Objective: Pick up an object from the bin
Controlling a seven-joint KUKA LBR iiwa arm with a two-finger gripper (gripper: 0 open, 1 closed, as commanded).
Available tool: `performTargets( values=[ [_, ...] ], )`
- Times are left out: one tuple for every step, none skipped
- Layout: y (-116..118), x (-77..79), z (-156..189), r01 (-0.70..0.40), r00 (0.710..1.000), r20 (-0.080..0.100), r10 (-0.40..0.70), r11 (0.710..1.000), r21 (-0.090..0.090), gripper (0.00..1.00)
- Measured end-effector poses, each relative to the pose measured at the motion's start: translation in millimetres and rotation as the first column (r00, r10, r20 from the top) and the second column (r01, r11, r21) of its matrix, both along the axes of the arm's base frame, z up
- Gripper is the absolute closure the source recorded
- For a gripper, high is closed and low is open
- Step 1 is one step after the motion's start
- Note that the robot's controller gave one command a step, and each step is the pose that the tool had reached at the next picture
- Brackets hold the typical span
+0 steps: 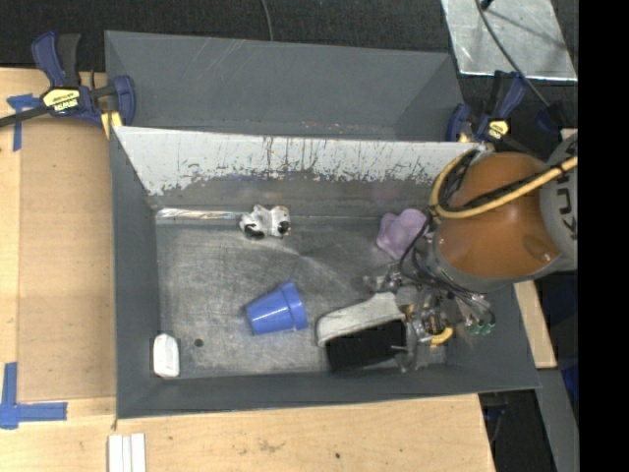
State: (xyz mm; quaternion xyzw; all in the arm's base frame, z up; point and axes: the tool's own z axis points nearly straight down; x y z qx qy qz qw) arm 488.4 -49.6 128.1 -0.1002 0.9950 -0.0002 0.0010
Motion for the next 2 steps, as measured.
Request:
performTargets(
  values=[
    [3,23.0,-51,-0.227,0.974,0.000,0.227,0.974,-0.001,0.00],
    [9,40.2,-54,-0.107,0.994,0.009,0.107,0.994,0.001,1.00]
  ],
)
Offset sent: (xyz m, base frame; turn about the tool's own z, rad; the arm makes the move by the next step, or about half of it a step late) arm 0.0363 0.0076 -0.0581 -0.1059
